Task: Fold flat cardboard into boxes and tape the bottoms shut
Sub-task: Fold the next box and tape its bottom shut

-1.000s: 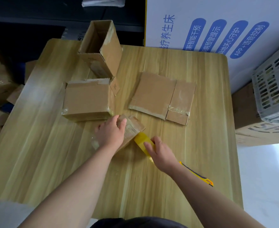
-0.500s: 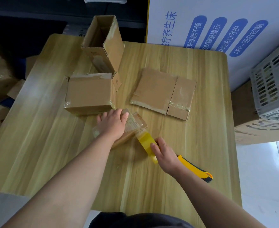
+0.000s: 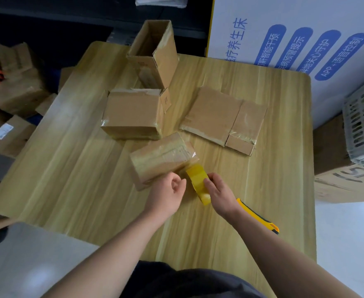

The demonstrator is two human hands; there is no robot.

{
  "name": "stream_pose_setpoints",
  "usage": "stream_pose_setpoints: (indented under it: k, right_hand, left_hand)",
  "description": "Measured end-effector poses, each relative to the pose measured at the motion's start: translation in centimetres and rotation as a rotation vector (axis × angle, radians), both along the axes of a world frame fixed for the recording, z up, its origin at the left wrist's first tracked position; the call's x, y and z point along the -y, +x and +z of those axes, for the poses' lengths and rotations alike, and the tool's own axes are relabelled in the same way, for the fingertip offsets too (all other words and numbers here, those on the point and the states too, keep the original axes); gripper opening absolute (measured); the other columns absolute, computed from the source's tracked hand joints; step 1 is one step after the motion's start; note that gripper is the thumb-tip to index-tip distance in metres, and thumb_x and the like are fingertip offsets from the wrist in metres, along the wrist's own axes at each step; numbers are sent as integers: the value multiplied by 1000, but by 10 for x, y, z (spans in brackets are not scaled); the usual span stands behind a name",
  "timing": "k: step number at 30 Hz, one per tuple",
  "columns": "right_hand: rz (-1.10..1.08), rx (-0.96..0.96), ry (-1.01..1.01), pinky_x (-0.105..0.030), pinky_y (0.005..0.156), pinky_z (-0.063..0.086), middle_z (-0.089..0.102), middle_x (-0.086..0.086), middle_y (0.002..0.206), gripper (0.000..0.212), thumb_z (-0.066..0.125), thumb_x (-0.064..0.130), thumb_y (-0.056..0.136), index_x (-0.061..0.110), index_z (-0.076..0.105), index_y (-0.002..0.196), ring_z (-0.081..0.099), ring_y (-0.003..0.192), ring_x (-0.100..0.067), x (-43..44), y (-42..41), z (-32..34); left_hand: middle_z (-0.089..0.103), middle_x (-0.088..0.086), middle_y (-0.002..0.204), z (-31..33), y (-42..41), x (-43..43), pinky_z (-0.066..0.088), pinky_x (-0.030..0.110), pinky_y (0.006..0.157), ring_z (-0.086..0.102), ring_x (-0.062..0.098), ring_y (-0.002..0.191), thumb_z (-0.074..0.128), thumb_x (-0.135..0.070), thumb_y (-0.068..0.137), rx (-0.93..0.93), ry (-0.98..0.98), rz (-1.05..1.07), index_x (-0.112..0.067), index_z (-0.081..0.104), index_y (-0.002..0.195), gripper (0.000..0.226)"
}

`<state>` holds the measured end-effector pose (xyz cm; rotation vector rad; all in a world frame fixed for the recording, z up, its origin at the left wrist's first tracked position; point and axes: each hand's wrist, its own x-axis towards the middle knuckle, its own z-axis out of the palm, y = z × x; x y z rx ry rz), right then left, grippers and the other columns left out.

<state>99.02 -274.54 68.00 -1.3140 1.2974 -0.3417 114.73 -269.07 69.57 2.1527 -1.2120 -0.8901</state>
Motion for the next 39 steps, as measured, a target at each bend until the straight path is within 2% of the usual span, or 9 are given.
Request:
stream_pose_setpoints:
  k: [4, 8, 10, 13, 16, 18, 23, 28, 39]
  right_hand:
    - [15, 6, -23, -27, 74, 44, 63, -6, 99, 25, 40, 32, 102, 14, 56, 109, 56, 89, -18, -3, -2, 0]
    - [67, -19, -53, -34, 79, 44, 64, -6, 102, 27, 39, 33, 102, 14, 57, 111, 57, 94, -22, -2, -9, 3]
    - [120, -92, -117, -34, 84, 43, 64, -4, 106, 28, 39, 33, 102, 16, 58, 116, 57, 98, -21, 1, -20, -1]
    - [224, -463, -281, -37, 95, 40, 55, -5, 121, 38, 47, 40, 96, 16, 52, 125, 51, 115, -26, 8, -53, -18]
    - [400, -843, -255, -34, 96, 40, 47, -5, 124, 53, 54, 53, 87, 17, 44, 126, 45, 116, -26, 4, -89, -35]
    - [462, -927, -229, -32, 92, 43, 50, -4, 120, 50, 58, 48, 86, 18, 45, 124, 48, 111, -25, -1, -102, -43]
    - [453, -789, -235, -30, 67, 43, 53, -2, 100, 30, 58, 32, 90, 18, 53, 116, 54, 82, -21, 6, -104, -39]
    - [503, -396, -383, -39, 73, 49, 48, 0, 106, 33, 43, 33, 100, 23, 48, 131, 57, 84, -24, 30, -72, 4]
    - [819, -821, -735, -33, 62, 41, 52, 0, 103, 31, 31, 34, 103, 21, 52, 121, 57, 76, -22, 57, -16, 51]
  left_hand:
    - [69, 8, 95, -5, -23, 28, 60, 40, 68, 68, 21, 78, 65, -39, 89, -616, 128, 451, -7, 62, 110, 39]
    - [69, 12, 105, -8, -33, 45, 58, 38, 74, 66, 25, 92, 70, -18, 86, -785, 148, 628, -13, 64, 104, 20]
    - [70, 11, 105, -6, -35, 47, 56, 41, 82, 65, 25, 90, 70, -12, 86, -748, 159, 640, -18, 67, 90, 8]
    - [69, 8, 102, -3, -31, 46, 52, 42, 94, 64, 26, 99, 71, -7, 83, -661, 168, 650, -16, 68, 85, 10]
    - [68, 9, 104, -1, -27, 47, 52, 40, 93, 64, 26, 98, 72, -6, 82, -621, 180, 639, -14, 69, 87, 10]
    - [66, 7, 104, 2, -25, 48, 50, 31, 85, 60, 22, 91, 72, -8, 83, -566, 174, 627, -9, 69, 101, 18]
    - [60, 4, 98, 4, -20, 49, 40, 24, 78, 55, 17, 89, 71, -11, 85, -471, 164, 601, -5, 67, 109, 25]
    - [61, 3, 99, 3, -15, 48, 42, 26, 80, 55, 19, 90, 71, -15, 85, -417, 209, 563, -8, 67, 109, 25]
    - [67, 6, 95, 5, -5, 55, 49, 29, 73, 62, 22, 85, 73, -20, 82, -365, 242, 515, -9, 68, 93, 16]
